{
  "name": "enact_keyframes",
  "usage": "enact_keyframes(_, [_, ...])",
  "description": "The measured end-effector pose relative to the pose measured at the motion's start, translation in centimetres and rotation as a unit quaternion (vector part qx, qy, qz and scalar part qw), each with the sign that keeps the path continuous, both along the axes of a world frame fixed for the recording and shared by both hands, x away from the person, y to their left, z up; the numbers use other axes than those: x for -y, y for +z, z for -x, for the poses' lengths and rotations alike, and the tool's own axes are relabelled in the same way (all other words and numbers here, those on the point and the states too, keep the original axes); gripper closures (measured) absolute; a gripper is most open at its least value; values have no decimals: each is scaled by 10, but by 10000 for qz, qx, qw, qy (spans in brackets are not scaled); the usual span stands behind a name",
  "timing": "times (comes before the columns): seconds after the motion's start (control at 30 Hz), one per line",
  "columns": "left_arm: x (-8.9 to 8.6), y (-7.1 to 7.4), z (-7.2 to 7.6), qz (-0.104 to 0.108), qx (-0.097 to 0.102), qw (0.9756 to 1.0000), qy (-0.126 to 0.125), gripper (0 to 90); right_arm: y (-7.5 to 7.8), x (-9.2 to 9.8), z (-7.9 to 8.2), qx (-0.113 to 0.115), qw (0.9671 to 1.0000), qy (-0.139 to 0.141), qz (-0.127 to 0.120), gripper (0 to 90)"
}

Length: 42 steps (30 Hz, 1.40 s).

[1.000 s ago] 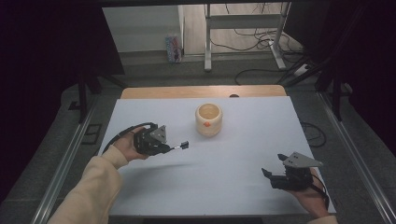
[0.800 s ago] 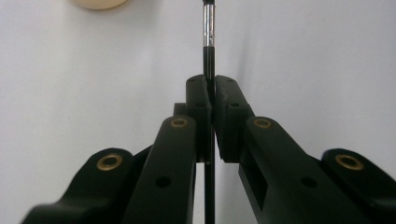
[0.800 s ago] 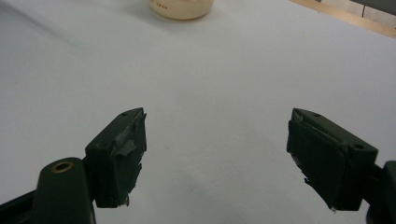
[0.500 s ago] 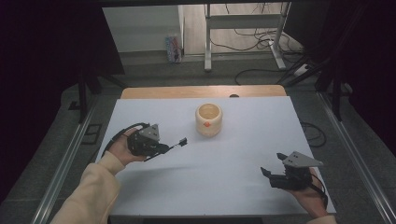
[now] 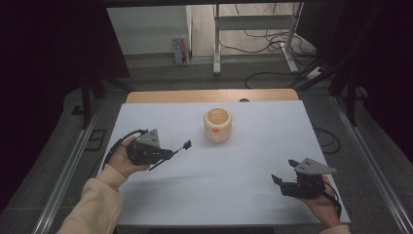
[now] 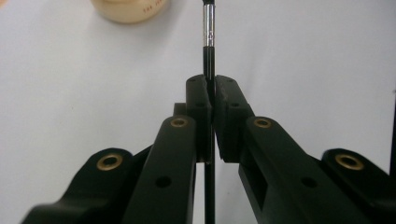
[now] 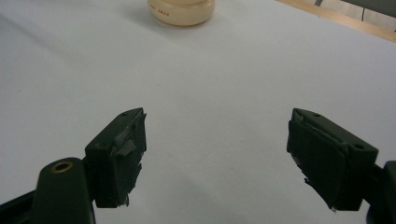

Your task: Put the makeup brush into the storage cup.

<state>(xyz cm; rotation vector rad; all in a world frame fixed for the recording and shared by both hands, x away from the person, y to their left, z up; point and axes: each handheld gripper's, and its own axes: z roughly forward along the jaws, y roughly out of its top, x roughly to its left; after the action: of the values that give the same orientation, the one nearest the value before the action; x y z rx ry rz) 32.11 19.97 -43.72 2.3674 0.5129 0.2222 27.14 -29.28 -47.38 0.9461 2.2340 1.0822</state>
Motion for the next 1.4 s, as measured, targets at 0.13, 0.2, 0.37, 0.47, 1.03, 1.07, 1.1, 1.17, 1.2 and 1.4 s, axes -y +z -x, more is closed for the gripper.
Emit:
enact_keyframes(0.13, [0, 1, 4, 156, 13, 9999, 54, 858, 0, 1, 0, -3, 10000, -10, -17, 199])
enact_keyframes(0.2, [0, 0, 5, 225, 7, 9997, 81, 857, 0, 1, 0, -4, 10000, -16, -29, 198])
enact_keyframes(0.37, [-1, -2, 10, 432, -5, 9989, 200, 857, 0, 0, 0, -5, 10000, -6, -40, 198])
enact_keyframes(0.47, [-3, -1, 12, 452, 39, 9988, 209, 857, 0, 0, 0, -4, 10000, -7, -49, 197])
enact_keyframes(1.03, [0, 8, 33, 954, 374, 9943, 289, 857, 2, -1, 0, 4, 9999, -8, -116, 196])
enact_keyframes(1.07, [1, 8, 33, 961, 400, 9941, 297, 857, 2, -1, 0, 4, 9999, -8, -116, 196])
enact_keyframes(1.1, [1, 8, 34, 974, 412, 9939, 308, 857, 2, -1, 0, -5, 9999, -2, -132, 196])
enact_keyframes(1.17, [1, 9, 35, 1017, 430, 9933, 337, 857, 2, -2, 0, -8, 9999, -4, -141, 196])
enact_keyframes(1.2, [0, 8, 35, 1031, 437, 9931, 352, 857, 2, -2, 0, -8, 9999, -4, -141, 196])
enact_keyframes(1.4, [1, 3, 36, 1056, 510, 9922, 424, 857, 2, -3, 0, -7, 9999, 20, -146, 197])
